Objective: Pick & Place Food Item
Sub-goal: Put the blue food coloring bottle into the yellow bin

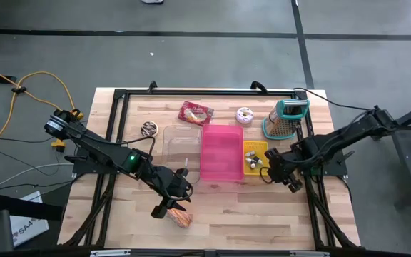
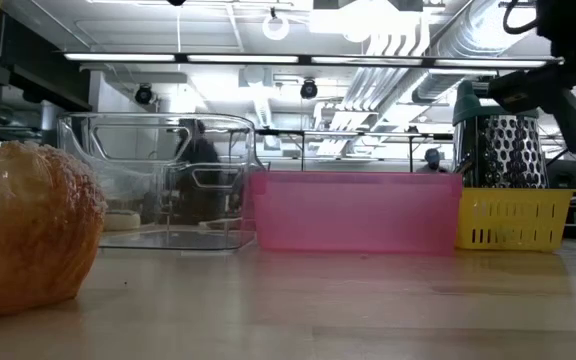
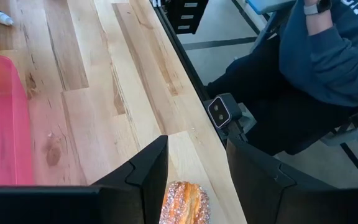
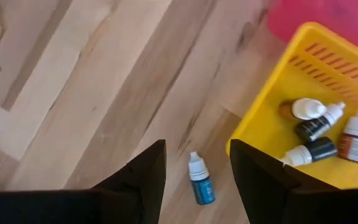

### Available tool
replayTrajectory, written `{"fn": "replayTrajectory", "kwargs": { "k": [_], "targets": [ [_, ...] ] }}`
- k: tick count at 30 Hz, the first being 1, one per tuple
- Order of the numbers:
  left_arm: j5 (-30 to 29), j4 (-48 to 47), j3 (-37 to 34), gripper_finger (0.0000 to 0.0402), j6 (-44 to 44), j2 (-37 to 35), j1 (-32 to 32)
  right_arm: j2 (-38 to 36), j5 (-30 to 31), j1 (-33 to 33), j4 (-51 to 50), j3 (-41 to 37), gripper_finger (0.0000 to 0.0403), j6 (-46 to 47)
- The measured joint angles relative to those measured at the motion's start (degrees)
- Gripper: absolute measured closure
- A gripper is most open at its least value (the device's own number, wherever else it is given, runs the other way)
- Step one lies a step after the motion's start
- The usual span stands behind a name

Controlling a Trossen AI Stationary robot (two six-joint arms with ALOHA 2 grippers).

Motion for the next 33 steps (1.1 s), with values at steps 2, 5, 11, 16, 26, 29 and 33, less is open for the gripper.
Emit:
{"fn": "replayTrajectory", "kwargs": {
  "k": [2, 5, 11, 16, 26, 29, 33],
  "targets": [
    [0.0, 0.0, 0.0, 0.0242, 0.0, 0.0, 0.0, 0.2, 2.3, 1.5, -1.0, 0.0, 0.0237, -2.6],
    [0.0, 0.0, 0.0, 0.0242, 0.0, 0.0, 0.0, 0.6, 9.0, 2.5, -3.0, 0.0, 0.0237, -6.2],
    [0.0, 0.0, 0.0, 0.0242, 0.0, 0.0, 0.0, 0.6, 10.1, 2.5, -6.9, 0.0, 0.0237, -4.2],
    [0.0, 0.0, 0.0, 0.0242, 0.0, 0.0, 0.0, 0.6, 7.5, 2.6, -9.6, -0.8, 0.0237, -4.2],
    [0.0, 0.0, 0.0, 0.0242, 0.0, 0.0, 0.0, 2.3, 8.6, 6.2, -8.5, -2.6, 0.0237, -3.9],
    [0.0, 0.0, 0.0, 0.0242, 0.0, 0.0, 0.0, 3.6, 8.6, 6.7, -8.0, -2.6, 0.0237, -3.9],
    [0.0, 0.0, 0.0, 0.0242, 0.0, 0.0, 0.0, 6.3, 8.8, 6.8, -7.2, -2.6, 0.0237, -3.9]
  ]
}}
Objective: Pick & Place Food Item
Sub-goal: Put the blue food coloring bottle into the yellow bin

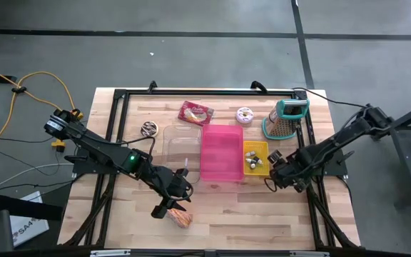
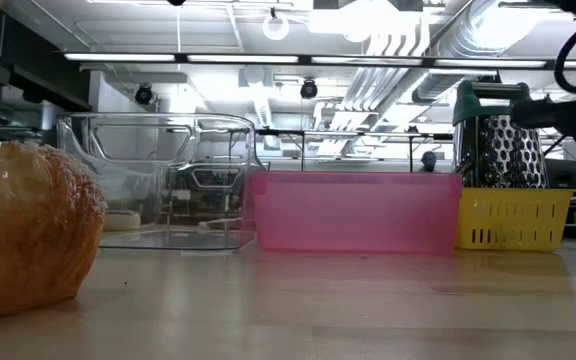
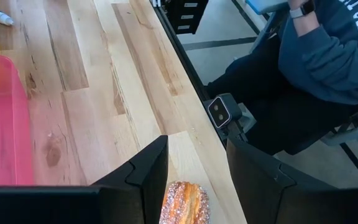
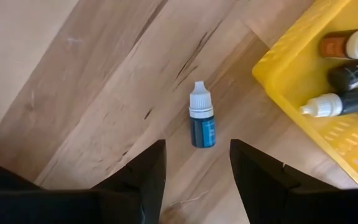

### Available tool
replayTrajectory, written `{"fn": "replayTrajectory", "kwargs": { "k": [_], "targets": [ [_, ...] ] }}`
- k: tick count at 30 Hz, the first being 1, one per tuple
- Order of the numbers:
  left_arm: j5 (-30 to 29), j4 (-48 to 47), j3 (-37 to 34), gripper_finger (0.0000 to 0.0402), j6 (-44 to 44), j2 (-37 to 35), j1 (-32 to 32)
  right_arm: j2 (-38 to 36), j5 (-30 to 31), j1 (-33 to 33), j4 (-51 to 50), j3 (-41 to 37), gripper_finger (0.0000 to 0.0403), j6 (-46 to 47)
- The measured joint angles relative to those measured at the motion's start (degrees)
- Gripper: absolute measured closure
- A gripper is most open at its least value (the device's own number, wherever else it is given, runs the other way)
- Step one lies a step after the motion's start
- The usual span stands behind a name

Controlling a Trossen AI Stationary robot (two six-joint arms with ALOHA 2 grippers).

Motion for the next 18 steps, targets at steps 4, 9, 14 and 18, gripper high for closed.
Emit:
{"fn": "replayTrajectory", "kwargs": {
  "k": [4, 9, 14, 18],
  "targets": [
    [0.0, 0.0, 0.0, 0.0242, 0.0, 0.0, 0.0, 3.1, 0.0, 0.0, 0.9, 0.0, 0.0237, -0.3],
    [0.0, 0.0, 0.0, 0.0242, 0.0, 0.0, 0.0, 6.2, 0.0, 0.0, 2.1, 0.0, 0.0237, -0.5],
    [0.0, 0.0, 0.0, 0.0242, 0.0, 0.0, 0.0, 8.6, 0.2, 0.0, 3.8, 0.0, 0.0237, -0.5],
    [0.0, 0.0, 0.0, 0.0242, 0.0, 0.0, 0.0, 10.6, 1.3, 0.0, 4.5, 0.0, 0.0237, -0.6]
  ]
}}
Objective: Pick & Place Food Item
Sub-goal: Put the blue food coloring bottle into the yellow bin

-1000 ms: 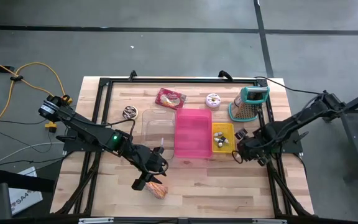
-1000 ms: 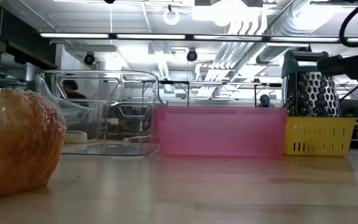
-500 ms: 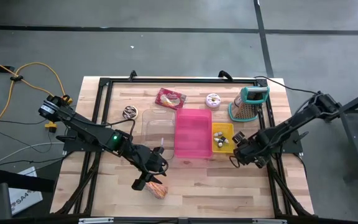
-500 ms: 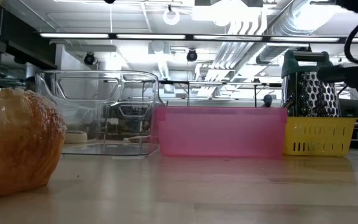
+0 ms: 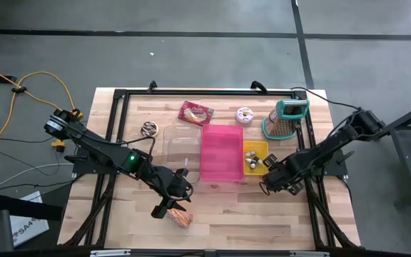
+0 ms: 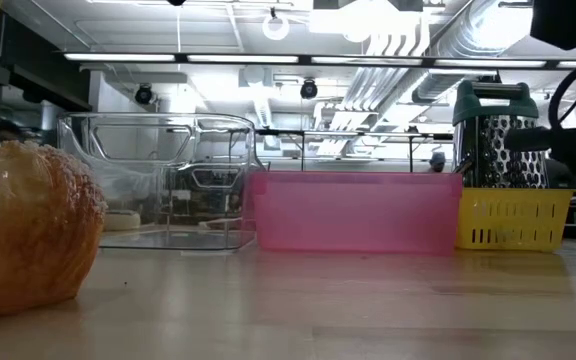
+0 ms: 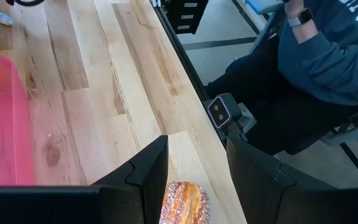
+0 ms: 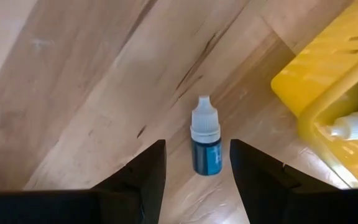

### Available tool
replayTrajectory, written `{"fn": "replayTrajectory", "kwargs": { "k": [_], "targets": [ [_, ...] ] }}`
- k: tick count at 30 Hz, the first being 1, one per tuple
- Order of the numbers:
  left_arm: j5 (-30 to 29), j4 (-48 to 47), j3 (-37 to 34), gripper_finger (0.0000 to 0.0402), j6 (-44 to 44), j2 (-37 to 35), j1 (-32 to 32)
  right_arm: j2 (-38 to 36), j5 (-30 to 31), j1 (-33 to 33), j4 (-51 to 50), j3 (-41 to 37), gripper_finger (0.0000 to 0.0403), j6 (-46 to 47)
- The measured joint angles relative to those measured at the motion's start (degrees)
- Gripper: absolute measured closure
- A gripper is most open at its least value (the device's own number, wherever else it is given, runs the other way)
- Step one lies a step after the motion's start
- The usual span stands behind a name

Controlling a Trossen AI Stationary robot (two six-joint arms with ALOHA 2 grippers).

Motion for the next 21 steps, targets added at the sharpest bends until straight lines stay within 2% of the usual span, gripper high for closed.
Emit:
{"fn": "replayTrajectory", "kwargs": {
  "k": [21],
  "targets": [
    [0.0, 0.0, 0.0, 0.0242, 0.0, 0.0, 0.0, 4.7, 0.3, 0.0, 2.6, 0.0, 0.0237, -1.2]
  ]
}}
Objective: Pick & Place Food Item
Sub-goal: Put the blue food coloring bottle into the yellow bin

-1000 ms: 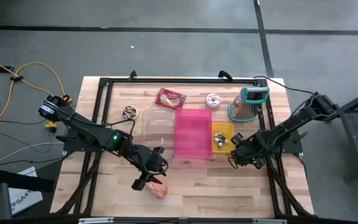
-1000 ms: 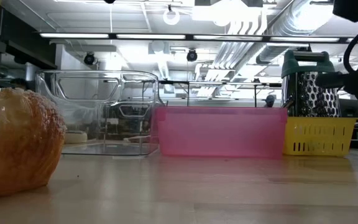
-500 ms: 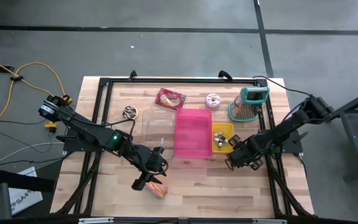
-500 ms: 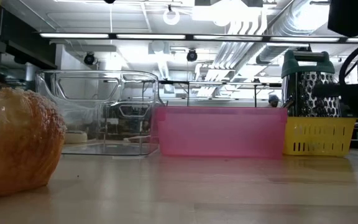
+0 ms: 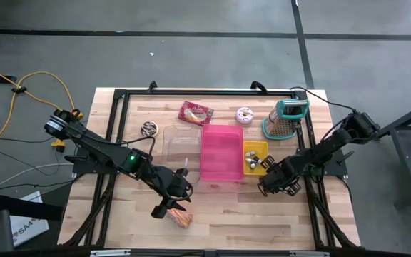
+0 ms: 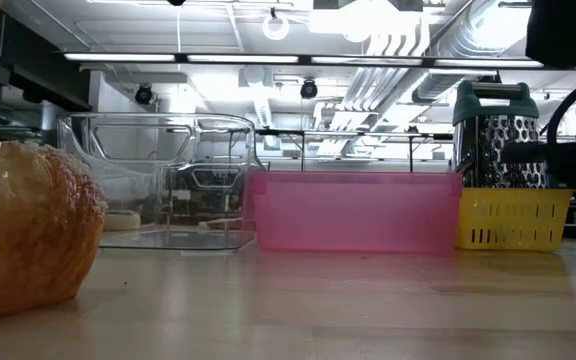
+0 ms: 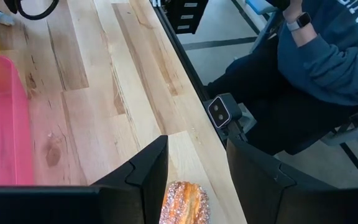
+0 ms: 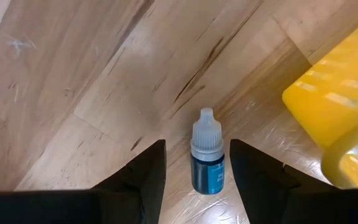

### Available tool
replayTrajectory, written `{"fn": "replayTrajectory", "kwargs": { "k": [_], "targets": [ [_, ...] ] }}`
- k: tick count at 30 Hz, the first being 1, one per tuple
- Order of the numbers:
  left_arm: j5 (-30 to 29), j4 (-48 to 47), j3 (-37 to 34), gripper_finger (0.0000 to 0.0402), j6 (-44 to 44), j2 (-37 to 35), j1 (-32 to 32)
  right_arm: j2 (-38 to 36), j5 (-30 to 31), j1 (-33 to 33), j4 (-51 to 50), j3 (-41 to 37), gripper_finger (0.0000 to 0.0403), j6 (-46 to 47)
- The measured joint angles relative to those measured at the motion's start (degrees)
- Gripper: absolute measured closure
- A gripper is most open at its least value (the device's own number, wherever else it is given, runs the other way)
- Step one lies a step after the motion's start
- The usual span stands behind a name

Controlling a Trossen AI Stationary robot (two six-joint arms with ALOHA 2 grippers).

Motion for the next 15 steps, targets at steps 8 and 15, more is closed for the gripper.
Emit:
{"fn": "replayTrajectory", "kwargs": {
  "k": [8, 15],
  "targets": [
    [0.0, 0.0, 0.0, 0.0242, 0.0, 0.0, 0.0, 0.0, 0.1, 0.0, 0.1, 0.0, 0.0250, 0.0],
    [0.0, 0.0, 0.0, 0.0242, 0.0, 0.0, 0.0, 0.0, 0.0, 0.0, 0.3, 0.0, 0.0293, 0.0]
  ]
}}
